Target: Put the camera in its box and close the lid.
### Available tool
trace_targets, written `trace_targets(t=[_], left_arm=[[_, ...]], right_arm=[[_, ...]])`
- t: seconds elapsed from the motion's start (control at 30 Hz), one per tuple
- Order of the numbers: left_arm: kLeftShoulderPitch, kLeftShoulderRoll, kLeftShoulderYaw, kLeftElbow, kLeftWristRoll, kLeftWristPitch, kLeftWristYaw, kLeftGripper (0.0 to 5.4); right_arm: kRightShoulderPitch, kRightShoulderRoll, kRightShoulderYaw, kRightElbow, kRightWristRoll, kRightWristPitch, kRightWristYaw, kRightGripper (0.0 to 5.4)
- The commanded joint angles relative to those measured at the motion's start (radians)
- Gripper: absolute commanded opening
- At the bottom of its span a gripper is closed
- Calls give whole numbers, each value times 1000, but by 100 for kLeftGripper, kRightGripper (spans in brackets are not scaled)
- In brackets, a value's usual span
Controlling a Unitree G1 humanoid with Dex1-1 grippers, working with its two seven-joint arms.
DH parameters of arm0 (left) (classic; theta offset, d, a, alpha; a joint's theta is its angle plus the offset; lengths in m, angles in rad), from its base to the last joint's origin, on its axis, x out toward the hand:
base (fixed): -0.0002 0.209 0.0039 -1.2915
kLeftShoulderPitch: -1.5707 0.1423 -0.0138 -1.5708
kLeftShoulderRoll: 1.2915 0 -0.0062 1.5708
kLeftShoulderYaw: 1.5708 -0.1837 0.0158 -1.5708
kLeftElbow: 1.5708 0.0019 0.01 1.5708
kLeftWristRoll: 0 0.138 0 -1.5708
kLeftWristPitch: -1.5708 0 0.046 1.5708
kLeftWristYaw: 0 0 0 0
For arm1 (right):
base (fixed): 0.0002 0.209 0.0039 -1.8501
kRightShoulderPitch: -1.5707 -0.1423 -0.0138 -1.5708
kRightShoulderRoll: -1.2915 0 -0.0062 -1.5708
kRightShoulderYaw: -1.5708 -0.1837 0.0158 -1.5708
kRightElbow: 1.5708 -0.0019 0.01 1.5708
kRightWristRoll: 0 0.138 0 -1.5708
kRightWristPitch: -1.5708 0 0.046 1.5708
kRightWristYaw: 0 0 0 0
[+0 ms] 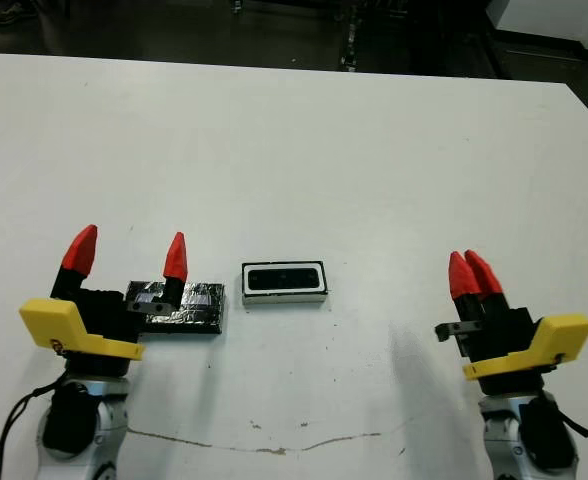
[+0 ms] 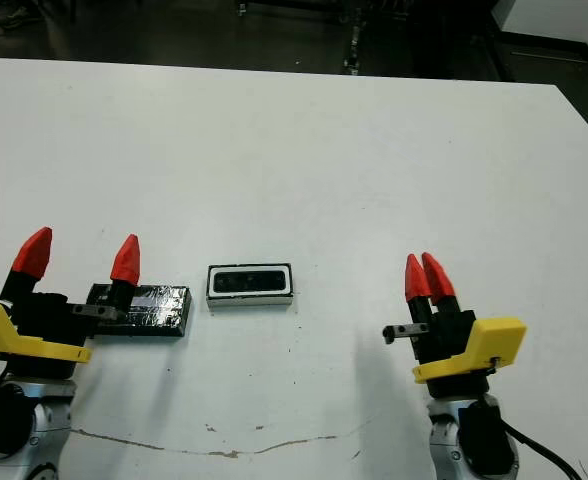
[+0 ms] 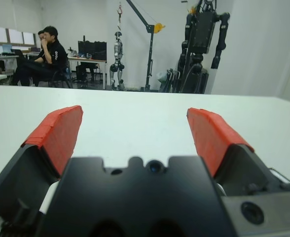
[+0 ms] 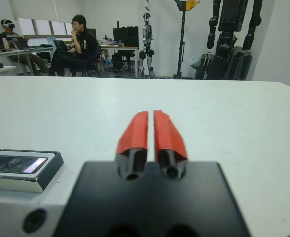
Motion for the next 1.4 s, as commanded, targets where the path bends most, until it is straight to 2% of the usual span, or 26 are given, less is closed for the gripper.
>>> trace_targets(t=[0.03,0.1,0.2,0.27,0.37,0.43,0.47,0.53,0.6,0.7,0.83,1.0,1.13,1.4], left_arm=[[-13,48,25,-25,9,26,-21,540],[-29,91,49,-35,-4,45,-49,540],[-72,208,107,-37,-68,99,-150,540],[-105,335,157,-39,-158,180,-270,540],[-195,581,217,26,-332,312,-549,540],[-291,733,205,110,-393,377,-738,540],[-359,802,176,161,-403,398,-837,540],[-480,892,107,257,-390,393,-1009,540],[-608,921,23,368,-348,332,-1182,540],[-778,908,-91,512,-299,308,-1356,540],[-923,860,-223,666,-288,328,-1478,540],[-997,867,-380,717,-335,370,-1481,540],[-1042,898,-501,708,-325,427,-1481,540],[-1004,902,-543,678,-314,493,-1481,540]], right_arm=[[3,-5,1,6,11,9,-20,1],[4,-7,6,4,7,9,-29,1],[5,-16,12,6,-20,0,-43,1],[3,-15,15,10,-25,-3,-51,1],[-3,-16,16,17,-33,-11,-60,1],[-7,-17,16,23,-39,-16,-63,1],[-8,-17,17,24,-42,-16,-66,1],[-10,-17,17,27,-44,-18,-68,1],[-9,-14,15,29,-39,-17,-68,1],[-8,-14,11,36,-40,-32,-68,1],[-6,-14,7,41,-41,-43,-72,1],[-2,-16,8,46,-47,-58,-85,1],[2,-15,11,45,-45,-56,-89,1],[8,-9,13,58,-27,-64,-91,1]])
